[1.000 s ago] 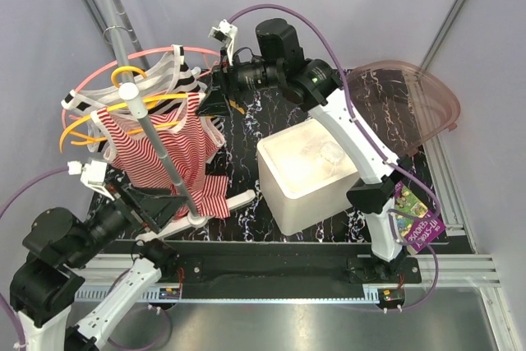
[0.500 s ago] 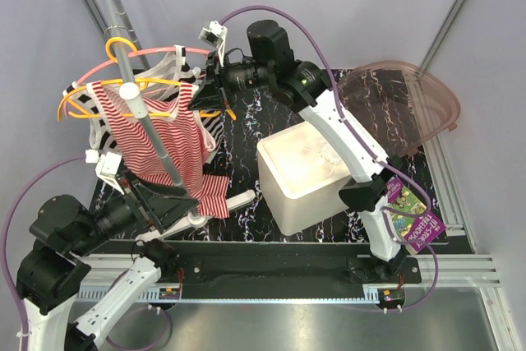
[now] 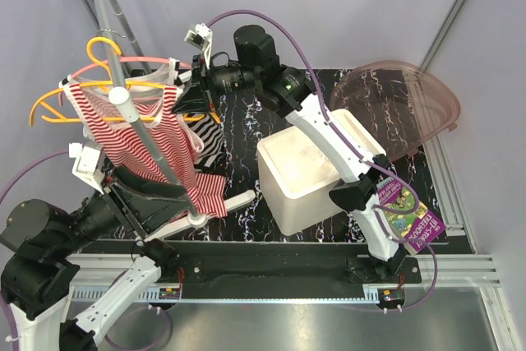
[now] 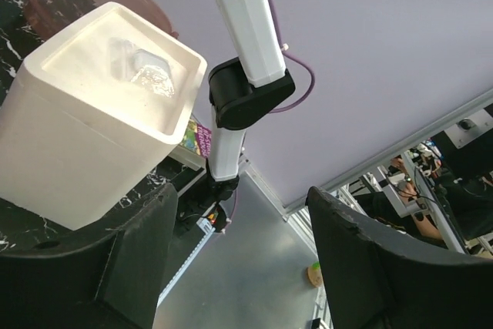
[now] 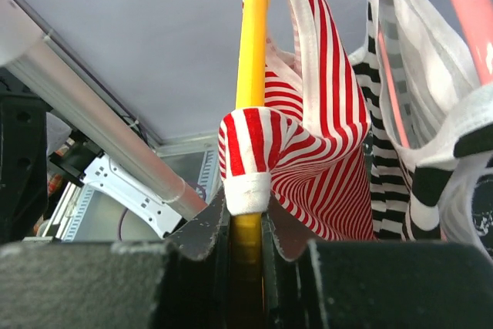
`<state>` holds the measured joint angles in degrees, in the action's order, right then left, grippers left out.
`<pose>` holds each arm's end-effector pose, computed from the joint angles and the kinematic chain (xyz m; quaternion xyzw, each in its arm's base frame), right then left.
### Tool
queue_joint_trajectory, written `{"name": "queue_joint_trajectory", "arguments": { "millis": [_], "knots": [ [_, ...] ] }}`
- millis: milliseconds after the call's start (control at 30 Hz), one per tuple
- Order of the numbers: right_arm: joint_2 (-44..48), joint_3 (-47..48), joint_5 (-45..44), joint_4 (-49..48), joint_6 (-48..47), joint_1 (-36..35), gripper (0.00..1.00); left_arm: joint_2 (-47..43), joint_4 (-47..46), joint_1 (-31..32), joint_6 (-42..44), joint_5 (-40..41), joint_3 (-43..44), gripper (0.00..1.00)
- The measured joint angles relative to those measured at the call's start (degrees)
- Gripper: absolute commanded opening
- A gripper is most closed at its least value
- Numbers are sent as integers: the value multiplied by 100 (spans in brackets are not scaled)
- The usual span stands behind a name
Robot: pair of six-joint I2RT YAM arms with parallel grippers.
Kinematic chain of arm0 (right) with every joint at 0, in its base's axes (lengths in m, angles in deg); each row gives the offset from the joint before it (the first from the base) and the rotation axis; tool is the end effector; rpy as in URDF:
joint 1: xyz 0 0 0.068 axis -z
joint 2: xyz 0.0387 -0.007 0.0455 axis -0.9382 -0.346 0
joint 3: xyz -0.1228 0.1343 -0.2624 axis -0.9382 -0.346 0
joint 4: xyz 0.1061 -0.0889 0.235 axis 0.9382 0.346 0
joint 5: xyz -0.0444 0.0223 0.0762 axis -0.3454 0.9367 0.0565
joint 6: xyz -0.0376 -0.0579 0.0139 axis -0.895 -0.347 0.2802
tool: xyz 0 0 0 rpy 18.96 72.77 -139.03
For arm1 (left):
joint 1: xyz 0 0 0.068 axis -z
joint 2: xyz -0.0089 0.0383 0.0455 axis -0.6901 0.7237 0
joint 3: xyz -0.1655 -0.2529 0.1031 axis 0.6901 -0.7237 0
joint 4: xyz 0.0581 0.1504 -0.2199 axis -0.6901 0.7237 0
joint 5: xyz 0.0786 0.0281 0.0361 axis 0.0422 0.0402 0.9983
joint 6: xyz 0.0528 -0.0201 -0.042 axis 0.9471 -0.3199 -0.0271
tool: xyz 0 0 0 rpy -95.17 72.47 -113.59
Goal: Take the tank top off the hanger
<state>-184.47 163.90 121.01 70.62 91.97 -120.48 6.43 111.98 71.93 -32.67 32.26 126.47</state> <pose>0.2940 0.4264 0.5311 -0.4843 0.5401 0.5722 0.3825 -0.0314 -0.0160 0.4954 0.0805 0.6767 -0.5735 0.4547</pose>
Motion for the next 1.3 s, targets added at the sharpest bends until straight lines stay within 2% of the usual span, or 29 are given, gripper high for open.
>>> {"name": "queue_joint_trajectory", "arguments": {
  "millis": [533, 1100, 1300],
  "knots": [
    [-31, 92, -116, -699, 461, -92, 0, 758, -466, 0, -243, -339, -52, 68],
    [-267, 57, 0, -409, 393, -201, 0, 1360, -1646, 79, -461, -846, 122, 69],
    [-175, -431, -232, -319, 203, -262, 0, 1508, -2087, 212, -575, -885, 101, 69]
  ]
}}
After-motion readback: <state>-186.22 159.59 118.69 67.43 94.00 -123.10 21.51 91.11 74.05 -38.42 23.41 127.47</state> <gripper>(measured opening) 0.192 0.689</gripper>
